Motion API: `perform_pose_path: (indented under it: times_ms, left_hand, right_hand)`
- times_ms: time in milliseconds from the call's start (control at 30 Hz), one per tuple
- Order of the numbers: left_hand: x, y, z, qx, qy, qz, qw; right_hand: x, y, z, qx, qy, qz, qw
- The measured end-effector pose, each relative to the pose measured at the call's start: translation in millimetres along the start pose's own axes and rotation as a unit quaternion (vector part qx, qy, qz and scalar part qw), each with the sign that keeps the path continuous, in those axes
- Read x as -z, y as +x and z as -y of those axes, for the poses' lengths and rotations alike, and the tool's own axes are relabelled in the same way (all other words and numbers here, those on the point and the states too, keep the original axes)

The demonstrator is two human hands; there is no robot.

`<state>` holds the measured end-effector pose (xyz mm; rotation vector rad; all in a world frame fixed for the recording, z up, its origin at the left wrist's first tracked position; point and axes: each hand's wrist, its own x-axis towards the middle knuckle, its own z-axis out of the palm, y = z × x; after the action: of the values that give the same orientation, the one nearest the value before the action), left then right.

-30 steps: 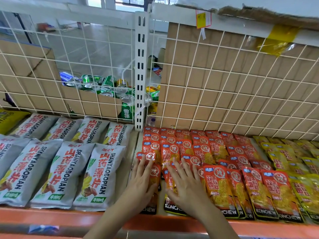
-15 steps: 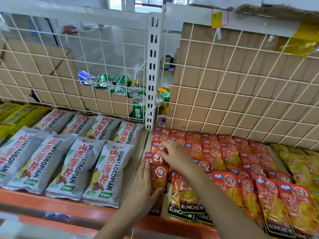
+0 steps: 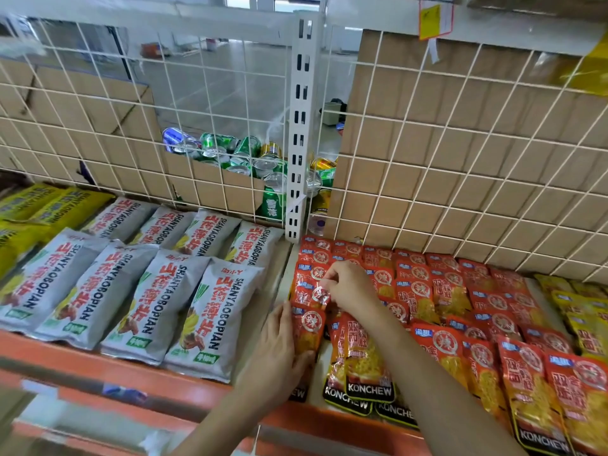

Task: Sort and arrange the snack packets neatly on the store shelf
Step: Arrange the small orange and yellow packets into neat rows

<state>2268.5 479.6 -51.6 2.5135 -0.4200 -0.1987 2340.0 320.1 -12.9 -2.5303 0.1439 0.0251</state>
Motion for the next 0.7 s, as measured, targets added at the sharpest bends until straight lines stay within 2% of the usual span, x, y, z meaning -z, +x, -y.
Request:
perform_pose_path:
  times_ms: [233,533,700]
  left_hand:
    - [1.4,-1.4,-9.9,0.025,0.034,0.022,0.999]
    - [5.9,-2.2,-7.1,0.019,-0.019,0.030,0.999]
    - [5.9,-1.6,-8.1,0.015,0.000,0.031,0.999]
  right_hand:
    - [-3.6,-4.1,1.8,-0.002,-0.002,-0.010,1.000]
    - [-7.4,-0.9,0.3,0.023,-0.028,-0.007,0.999]
    - [-9.0,0.9,-1.0,0.028,-0.030,-0.004,0.999]
